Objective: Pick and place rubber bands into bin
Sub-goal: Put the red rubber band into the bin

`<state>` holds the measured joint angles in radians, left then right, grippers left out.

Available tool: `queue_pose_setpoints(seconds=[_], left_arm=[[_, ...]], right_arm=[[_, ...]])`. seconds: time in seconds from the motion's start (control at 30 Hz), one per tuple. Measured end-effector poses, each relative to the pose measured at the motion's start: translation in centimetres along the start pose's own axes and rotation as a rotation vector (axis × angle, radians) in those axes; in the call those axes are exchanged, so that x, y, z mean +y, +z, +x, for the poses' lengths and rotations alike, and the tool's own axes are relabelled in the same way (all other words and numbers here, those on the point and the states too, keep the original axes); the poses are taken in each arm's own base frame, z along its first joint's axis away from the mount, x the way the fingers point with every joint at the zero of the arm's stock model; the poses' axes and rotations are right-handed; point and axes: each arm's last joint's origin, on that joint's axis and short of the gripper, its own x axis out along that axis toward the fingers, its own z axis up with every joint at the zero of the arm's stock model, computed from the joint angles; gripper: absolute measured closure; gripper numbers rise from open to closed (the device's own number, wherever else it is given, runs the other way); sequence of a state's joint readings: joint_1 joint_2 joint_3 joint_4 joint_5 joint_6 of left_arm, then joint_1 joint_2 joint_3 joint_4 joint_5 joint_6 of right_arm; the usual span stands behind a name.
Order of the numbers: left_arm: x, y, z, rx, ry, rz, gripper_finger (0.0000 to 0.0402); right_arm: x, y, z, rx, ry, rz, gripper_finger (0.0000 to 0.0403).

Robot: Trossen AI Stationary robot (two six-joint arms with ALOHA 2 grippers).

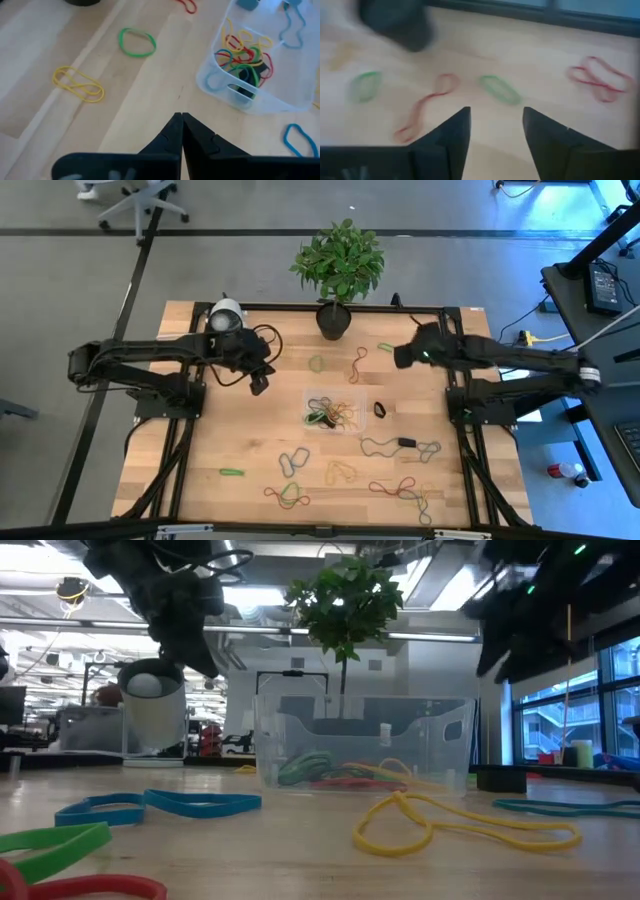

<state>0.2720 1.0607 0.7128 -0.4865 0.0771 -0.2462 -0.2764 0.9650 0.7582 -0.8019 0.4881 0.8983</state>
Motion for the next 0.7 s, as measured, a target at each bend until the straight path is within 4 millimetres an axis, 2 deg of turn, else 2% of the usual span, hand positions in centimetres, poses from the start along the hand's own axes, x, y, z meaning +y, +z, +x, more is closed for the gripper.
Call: queue_pose_setpoints(seconds=[0.13, 0.3, 0.5, 0.63, 0.7], left_arm=[[0.4, 0.1, 0.0, -0.003, -0.001, 0.015, 0.0399], [0.6, 0.2, -0.1, -0.005, 0.002, 0.009, 0.0401], [0.5, 0.1, -0.1, 0.005, -0.043, 0.019, 0.0400], [0.4, 0.1, -0.1, 0.006, -0.046, 0.020, 0.0400], [0.4, 0.1, -0.1, 0.005, -0.046, 0.028, 0.0399]], right_arm=[[-1.8, 1.6, 3.6, 0.086, -0.191, 0.088, 0.0209], [-5.3, 3.3, 8.0, 0.279, -0.319, 0.186, 0.0217], [-8.1, 4.4, 12.0, 0.312, -0.408, 0.252, 0.0223], [-9.8, 3.8, 14.0, 0.365, -0.483, 0.377, 0.0223], [-10.0, 3.2, 14.5, 0.376, -0.519, 0.399, 0.0227]])
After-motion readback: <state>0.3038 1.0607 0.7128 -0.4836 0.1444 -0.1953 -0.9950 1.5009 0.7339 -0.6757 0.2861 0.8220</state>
